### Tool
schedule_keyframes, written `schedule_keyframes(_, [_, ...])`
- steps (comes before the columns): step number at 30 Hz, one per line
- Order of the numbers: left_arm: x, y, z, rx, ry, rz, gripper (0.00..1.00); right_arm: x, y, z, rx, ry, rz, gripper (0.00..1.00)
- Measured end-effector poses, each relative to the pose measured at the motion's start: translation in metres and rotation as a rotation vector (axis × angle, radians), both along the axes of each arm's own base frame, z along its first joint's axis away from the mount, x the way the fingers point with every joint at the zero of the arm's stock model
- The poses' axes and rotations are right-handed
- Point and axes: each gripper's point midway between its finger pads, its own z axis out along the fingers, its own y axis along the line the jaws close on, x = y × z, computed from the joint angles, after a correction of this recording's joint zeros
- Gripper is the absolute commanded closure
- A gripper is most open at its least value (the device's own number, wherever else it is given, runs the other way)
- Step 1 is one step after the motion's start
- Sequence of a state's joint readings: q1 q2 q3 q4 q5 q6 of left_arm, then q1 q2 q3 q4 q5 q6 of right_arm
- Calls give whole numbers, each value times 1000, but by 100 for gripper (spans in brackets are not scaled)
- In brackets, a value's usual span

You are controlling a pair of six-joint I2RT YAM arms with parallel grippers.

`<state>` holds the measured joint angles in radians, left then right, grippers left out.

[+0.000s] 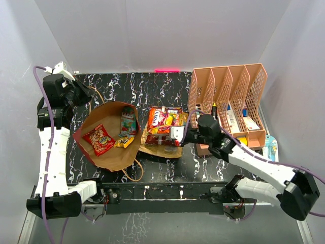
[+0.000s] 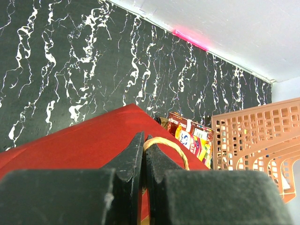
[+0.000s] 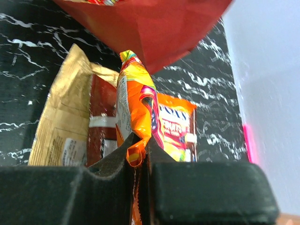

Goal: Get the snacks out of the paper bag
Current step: Place the snack at the center of the board.

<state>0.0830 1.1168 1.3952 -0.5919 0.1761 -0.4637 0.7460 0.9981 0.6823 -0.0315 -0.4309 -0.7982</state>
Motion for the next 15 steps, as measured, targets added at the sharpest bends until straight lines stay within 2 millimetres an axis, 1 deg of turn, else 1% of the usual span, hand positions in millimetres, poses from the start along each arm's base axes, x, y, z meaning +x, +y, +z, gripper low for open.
schedule_keyframes(3, [0,0,0,2,-1,0,100,0,16,-11,-8,-6,86,93])
schedule_keyframes(6, [0,0,1,3,-3,-1,100,0,32,-18,-17,-9,173,93])
schedule_keyframes(8, [-1,0,2,5,-3,-2,100,2,42,-17,-15,-22,218,93])
schedule_keyframes(11, [-1,0,3,8,-4,-2,100,5,53,-8,5,-55,257,93])
schedule_keyframes(15, [-1,1,3,10,-5,-3,100,10,56,1,37,-104,284,93])
